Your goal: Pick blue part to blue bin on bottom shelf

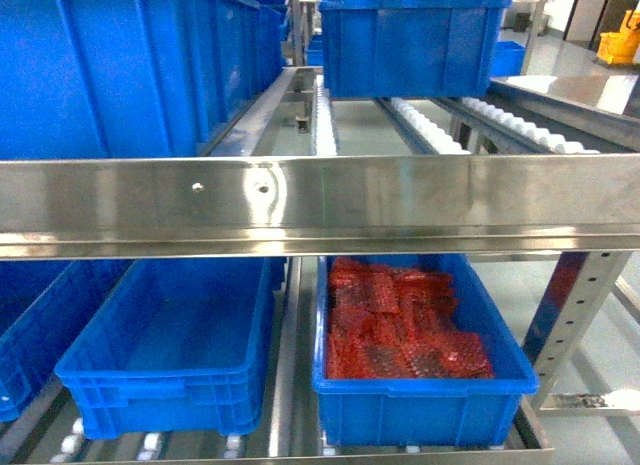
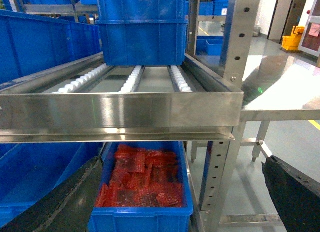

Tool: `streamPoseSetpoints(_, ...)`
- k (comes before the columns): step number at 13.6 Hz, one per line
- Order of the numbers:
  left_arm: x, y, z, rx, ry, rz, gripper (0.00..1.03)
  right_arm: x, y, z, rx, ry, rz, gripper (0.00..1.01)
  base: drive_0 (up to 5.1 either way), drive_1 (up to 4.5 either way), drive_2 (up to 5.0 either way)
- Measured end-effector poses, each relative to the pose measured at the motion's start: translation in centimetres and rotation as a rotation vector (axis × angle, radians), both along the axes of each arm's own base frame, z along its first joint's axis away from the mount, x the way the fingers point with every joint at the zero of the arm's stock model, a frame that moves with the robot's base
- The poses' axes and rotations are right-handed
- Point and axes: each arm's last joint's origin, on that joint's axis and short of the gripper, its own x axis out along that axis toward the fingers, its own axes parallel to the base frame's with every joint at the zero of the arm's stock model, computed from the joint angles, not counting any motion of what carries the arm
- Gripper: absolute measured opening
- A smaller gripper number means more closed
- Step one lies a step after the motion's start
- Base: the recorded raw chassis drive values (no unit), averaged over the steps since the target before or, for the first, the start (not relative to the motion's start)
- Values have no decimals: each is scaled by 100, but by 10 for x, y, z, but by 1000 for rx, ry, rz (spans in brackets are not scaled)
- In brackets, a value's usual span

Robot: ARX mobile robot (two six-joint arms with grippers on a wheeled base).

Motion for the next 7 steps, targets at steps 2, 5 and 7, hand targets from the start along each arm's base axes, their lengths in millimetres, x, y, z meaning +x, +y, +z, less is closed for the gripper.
streamPoseSetpoints(2,0,0,0,0,-1,6,44,0,0,0,0,-3,4,98,0,0,0)
streamPoseSetpoints(5,0,0,0,0,0,2,44,0,0,0,0,0,3,98,0,0,0)
streamPoseSetpoints(7,0,0,0,0,0,0,44,0,0,0,0,0,3,98,0,0,0)
